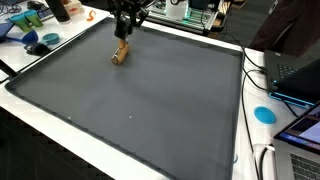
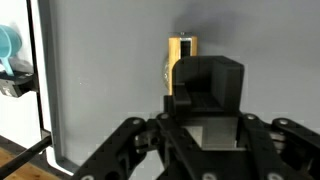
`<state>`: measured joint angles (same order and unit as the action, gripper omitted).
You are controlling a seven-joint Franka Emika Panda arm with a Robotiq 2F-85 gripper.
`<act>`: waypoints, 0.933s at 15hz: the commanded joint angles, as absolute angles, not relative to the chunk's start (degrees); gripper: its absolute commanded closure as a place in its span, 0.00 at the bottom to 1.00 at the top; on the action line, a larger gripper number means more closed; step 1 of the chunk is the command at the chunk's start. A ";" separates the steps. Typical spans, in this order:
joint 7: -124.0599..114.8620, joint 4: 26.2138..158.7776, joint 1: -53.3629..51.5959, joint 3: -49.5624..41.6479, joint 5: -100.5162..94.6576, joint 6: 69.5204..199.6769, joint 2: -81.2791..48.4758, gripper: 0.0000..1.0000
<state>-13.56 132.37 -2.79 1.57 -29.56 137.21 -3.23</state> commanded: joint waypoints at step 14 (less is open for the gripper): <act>-12.42 130.46 -1.14 -1.64 -30.77 138.22 -8.11 0.76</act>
